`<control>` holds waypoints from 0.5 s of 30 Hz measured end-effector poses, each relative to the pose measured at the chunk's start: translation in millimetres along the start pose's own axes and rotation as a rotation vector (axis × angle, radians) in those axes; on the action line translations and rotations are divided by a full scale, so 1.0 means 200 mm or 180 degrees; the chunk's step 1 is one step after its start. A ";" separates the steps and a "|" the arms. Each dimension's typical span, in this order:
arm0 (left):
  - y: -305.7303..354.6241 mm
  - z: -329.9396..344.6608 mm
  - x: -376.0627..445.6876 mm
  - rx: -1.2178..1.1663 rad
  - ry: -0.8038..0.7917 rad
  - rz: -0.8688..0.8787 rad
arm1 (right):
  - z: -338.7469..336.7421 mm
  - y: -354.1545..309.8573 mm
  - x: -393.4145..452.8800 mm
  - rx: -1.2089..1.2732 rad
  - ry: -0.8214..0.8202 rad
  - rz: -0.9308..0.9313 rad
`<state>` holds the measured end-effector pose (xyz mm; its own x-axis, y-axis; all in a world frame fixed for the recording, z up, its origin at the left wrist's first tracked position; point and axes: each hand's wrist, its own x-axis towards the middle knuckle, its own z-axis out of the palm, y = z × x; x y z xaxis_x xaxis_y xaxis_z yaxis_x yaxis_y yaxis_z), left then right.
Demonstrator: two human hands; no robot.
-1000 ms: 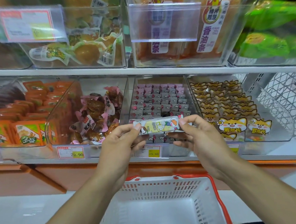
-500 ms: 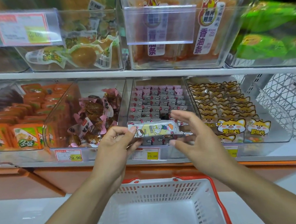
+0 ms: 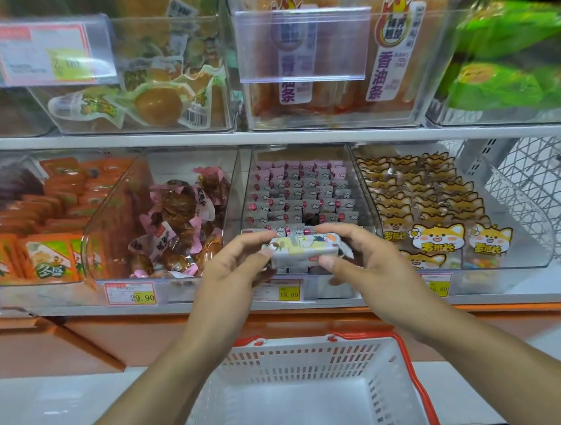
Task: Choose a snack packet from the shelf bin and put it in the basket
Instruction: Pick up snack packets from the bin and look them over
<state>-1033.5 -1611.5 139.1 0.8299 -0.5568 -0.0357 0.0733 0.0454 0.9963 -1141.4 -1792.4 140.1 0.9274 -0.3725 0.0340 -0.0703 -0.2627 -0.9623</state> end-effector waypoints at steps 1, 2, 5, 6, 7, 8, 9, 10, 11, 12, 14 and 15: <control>0.00 0.00 -0.01 -0.0008 -0.0080 0.0022 | 0.00 0.00 0.00 0.0234 -0.0006 0.0107; 0.00 0.00 -0.01 0.0025 -0.0164 0.0073 | 0.00 -0.02 0.00 0.0527 -0.0006 0.0253; 0.00 0.00 -0.02 0.0089 -0.0246 0.0166 | 0.00 -0.03 0.01 0.1032 0.0017 0.0617; 0.00 0.00 -0.02 0.0111 -0.0222 0.0175 | 0.01 -0.04 0.01 0.1066 0.0002 0.0713; 0.00 0.00 -0.01 0.0140 -0.0178 0.0177 | 0.01 -0.04 0.02 0.1108 -0.0024 0.0802; -0.01 0.01 -0.01 0.0139 -0.0120 0.0158 | 0.00 -0.04 0.02 0.1167 -0.0049 0.0872; -0.02 0.01 -0.01 0.0087 -0.0053 0.0115 | 0.00 -0.03 0.02 0.1201 -0.0084 0.0891; -0.02 0.00 0.00 -0.0020 0.0019 0.0038 | -0.01 -0.03 0.02 0.1169 -0.0130 0.0867; -0.03 0.00 0.00 -0.0140 0.0088 -0.0058 | -0.02 -0.03 0.01 0.1038 -0.0176 0.0794; -0.02 0.00 0.01 -0.0257 0.0145 -0.0163 | -0.02 -0.04 0.01 0.0802 -0.0190 0.0699; -0.02 0.00 0.01 -0.0465 0.0186 -0.0384 | -0.03 -0.04 0.00 0.0212 -0.0142 0.0426; -0.01 0.00 0.01 -0.0567 0.0158 -0.0502 | -0.03 -0.04 -0.01 0.0001 -0.0116 0.0236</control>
<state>-1031.9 -1614.0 136.8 0.8263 -0.5273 -0.1981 0.2970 0.1090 0.9486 -1144.5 -1795.8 149.9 0.9324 -0.3583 -0.0471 -0.1390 -0.2353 -0.9619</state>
